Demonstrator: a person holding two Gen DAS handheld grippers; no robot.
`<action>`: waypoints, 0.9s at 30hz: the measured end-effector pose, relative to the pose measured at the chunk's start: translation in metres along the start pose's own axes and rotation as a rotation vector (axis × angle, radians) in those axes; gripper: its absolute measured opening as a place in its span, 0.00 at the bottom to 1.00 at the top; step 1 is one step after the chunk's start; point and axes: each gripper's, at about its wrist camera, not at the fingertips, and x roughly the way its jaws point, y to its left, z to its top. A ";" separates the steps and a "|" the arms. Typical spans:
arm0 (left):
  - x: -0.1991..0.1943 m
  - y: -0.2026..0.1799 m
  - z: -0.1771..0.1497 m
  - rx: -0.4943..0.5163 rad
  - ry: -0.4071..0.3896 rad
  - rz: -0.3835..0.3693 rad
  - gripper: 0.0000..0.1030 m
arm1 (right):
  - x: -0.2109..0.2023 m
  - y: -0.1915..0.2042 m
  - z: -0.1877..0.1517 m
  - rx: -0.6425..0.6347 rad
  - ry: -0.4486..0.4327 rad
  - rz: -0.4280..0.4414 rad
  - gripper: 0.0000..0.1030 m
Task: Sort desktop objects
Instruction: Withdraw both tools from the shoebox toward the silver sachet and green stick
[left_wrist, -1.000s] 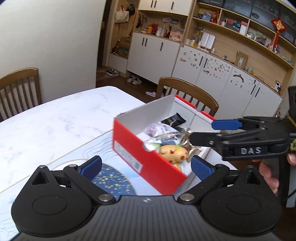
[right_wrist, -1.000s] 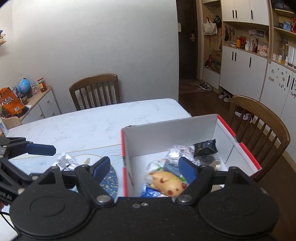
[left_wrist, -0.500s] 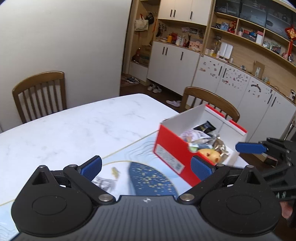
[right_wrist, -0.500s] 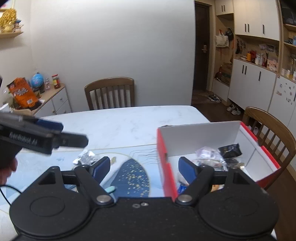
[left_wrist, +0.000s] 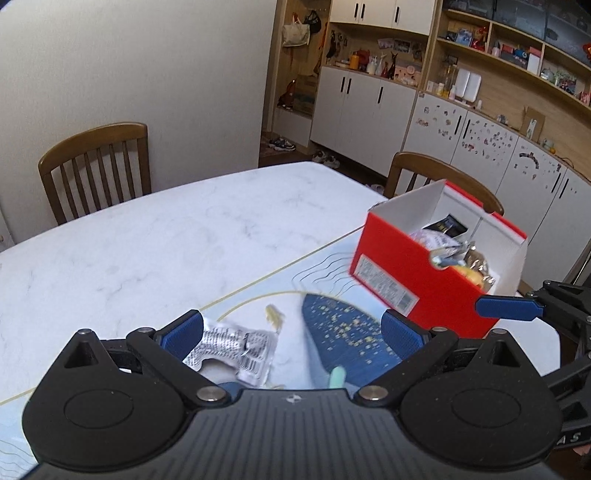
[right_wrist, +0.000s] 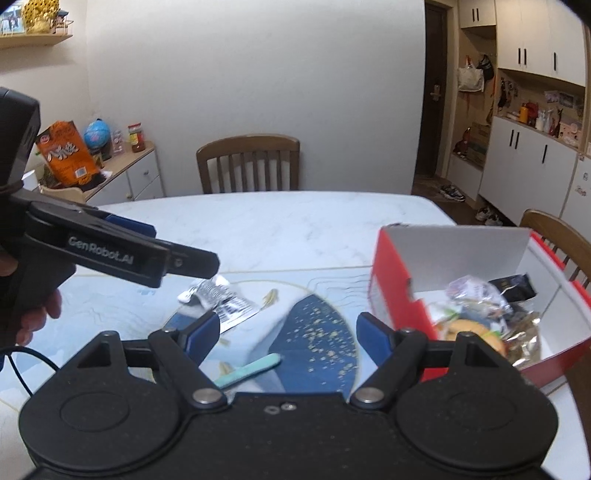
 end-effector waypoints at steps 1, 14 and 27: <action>0.003 0.003 -0.003 0.000 0.006 0.001 1.00 | 0.003 0.002 -0.001 0.002 0.005 0.005 0.79; 0.038 0.038 -0.024 -0.032 0.053 0.029 1.00 | 0.033 0.024 -0.017 -0.058 0.053 0.055 0.81; 0.055 0.065 -0.031 0.199 0.121 -0.049 1.00 | 0.052 0.028 -0.024 -0.095 0.099 0.088 0.81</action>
